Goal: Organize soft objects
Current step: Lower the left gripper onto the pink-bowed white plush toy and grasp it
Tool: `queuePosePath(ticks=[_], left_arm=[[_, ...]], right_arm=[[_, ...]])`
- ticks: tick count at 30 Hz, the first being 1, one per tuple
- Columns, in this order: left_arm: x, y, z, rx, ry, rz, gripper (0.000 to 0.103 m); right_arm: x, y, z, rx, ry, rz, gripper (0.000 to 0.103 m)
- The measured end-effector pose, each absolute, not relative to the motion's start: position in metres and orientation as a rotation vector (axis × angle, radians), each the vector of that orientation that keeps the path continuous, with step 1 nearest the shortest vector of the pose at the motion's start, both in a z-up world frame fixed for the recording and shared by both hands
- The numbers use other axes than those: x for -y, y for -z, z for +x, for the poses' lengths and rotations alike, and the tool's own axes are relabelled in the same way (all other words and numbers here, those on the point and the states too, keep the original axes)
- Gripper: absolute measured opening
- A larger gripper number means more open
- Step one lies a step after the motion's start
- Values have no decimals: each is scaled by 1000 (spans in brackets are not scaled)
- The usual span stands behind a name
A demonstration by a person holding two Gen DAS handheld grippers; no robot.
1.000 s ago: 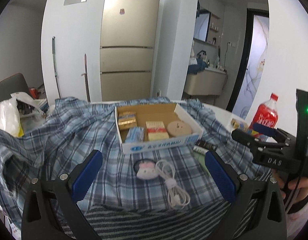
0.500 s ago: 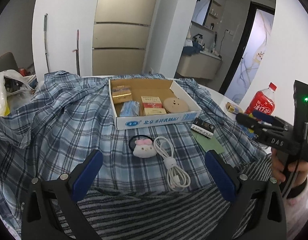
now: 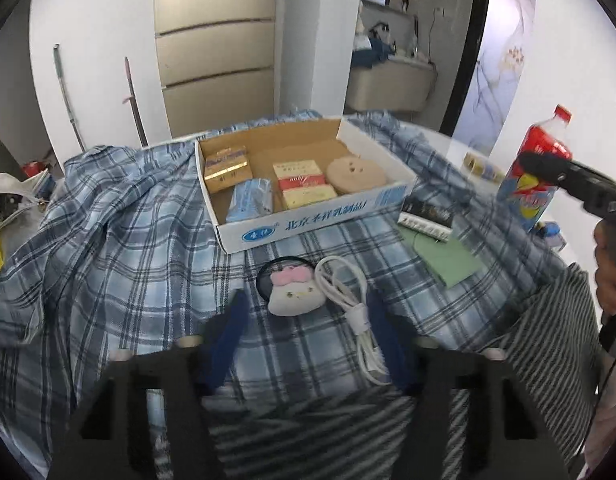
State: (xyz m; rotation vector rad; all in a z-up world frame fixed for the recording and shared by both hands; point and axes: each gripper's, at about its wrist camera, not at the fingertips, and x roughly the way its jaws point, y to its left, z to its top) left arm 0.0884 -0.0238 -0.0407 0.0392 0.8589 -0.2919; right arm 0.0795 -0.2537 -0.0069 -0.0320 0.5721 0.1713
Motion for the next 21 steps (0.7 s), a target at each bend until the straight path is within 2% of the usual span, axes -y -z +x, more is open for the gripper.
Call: queuePosePath(ticks=[4, 21], left_arm=[[22, 49, 105, -903, 321, 59, 30], [32, 89, 137, -1033, 365, 200, 30]], right_arm=[[251, 5, 83, -559, -176, -49, 93], [245, 26, 97, -610, -179, -93, 93]])
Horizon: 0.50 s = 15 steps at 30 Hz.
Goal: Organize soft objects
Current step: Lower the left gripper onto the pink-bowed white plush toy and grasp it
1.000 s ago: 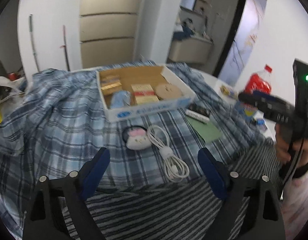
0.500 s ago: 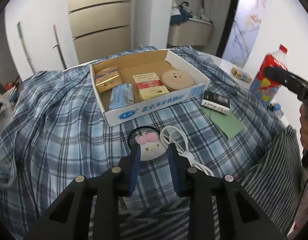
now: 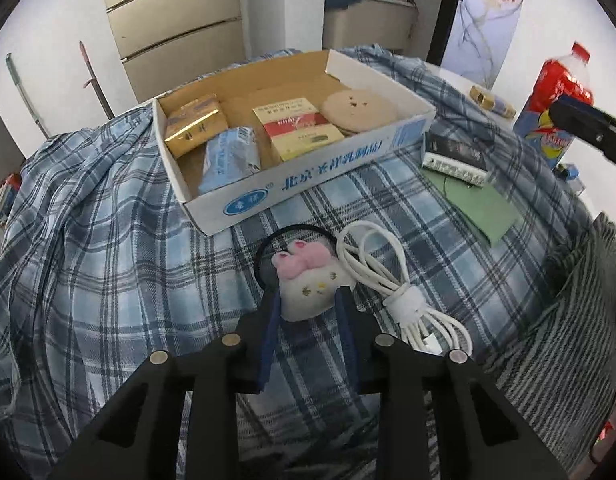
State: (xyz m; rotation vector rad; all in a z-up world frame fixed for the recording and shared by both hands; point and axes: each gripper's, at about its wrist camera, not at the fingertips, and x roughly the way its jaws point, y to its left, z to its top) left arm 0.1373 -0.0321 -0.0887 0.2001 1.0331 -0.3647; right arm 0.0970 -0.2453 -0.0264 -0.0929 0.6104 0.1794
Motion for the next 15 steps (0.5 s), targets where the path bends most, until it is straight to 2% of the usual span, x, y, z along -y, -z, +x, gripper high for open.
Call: queuePosePath(ticks=[5, 7, 9, 15], left_arm=[[39, 89, 141, -1020, 349, 240, 31], [41, 88, 141, -1018, 347, 251, 37], [44, 88, 142, -1009, 346, 266, 62], [45, 87, 146, -999, 360, 234, 62]], right_arm=[[248, 28, 97, -616, -174, -86, 93], [250, 28, 97, -618, -169, -87, 93], [252, 29, 97, -621, -168, -86, 93], [257, 31, 110, -680, -200, -50, 93]])
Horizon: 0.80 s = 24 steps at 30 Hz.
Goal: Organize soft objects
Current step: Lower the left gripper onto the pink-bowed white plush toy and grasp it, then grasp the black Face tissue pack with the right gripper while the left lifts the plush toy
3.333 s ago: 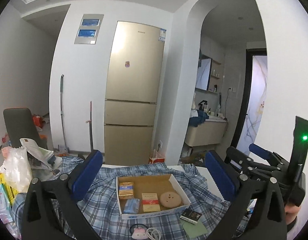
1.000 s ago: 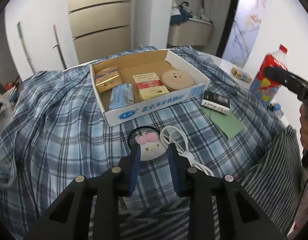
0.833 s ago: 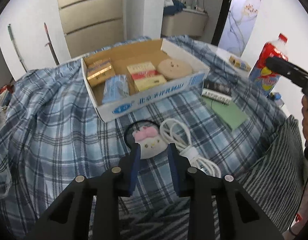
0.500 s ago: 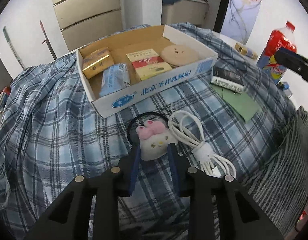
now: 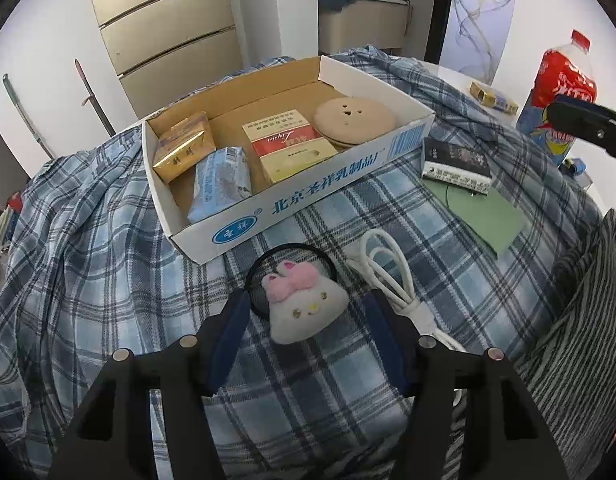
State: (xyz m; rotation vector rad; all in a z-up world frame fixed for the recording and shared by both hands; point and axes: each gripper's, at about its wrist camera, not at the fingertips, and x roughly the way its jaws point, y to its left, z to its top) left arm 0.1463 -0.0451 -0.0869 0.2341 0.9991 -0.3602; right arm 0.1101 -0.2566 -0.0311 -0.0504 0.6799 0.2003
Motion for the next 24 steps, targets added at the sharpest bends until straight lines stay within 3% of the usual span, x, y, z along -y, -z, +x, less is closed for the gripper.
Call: queuePosePath(ticks=[2, 3, 4, 8, 19, 24], left_arm=[[46, 88, 148, -1000, 367, 233, 56], [47, 89, 149, -1004, 368, 236, 44], [48, 91, 150, -1013, 370, 239, 39], [47, 89, 148, -999, 370, 233, 32], [34, 38, 113, -837, 345, 165, 27], [33, 19, 98, -780, 349, 121, 26]], right_arm=[[257, 33, 117, -704, -220, -47, 93], [256, 35, 122, -719, -228, -52, 93], [254, 37, 126, -734, -242, -62, 93], [236, 55, 146, -822, -325, -143, 93], [217, 92, 179, -904, -357, -263, 75], [220, 100, 187, -960, -407, -225, 53]])
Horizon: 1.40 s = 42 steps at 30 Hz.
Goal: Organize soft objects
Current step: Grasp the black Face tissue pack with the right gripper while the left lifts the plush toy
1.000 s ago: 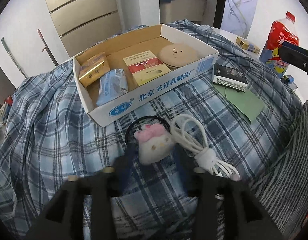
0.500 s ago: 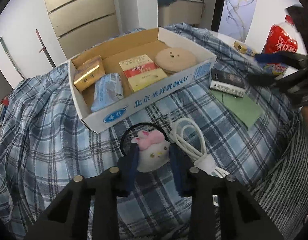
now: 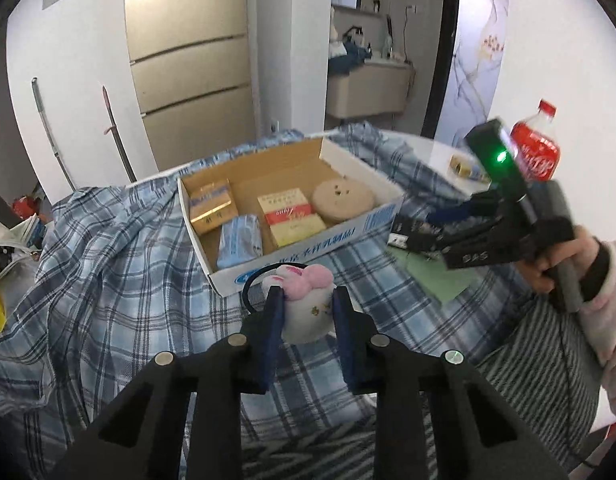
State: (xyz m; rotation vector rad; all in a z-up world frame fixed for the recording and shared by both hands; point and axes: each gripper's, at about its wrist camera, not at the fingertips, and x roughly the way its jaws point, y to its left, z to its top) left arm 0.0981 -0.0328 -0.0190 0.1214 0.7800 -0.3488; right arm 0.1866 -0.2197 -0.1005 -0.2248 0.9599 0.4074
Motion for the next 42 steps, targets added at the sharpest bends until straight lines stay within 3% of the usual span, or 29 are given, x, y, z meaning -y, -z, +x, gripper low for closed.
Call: queuePosePath(ticks=[5, 7, 19, 31, 42], left_arm=[[37, 10, 87, -746, 363, 87, 26], [37, 7, 85, -739, 363, 69, 26], [37, -15, 59, -652, 307, 47, 26], [37, -89, 57, -528, 256, 18, 27], [37, -160, 89, -389, 240, -62, 27]], right_arm=[[213, 106, 186, -986, -444, -243, 52], [211, 109, 187, -989, -427, -253, 46], [205, 67, 128, -817, -404, -255, 45], [185, -61, 70, -449, -359, -106, 45], [164, -141, 83, -250, -333, -16, 45]])
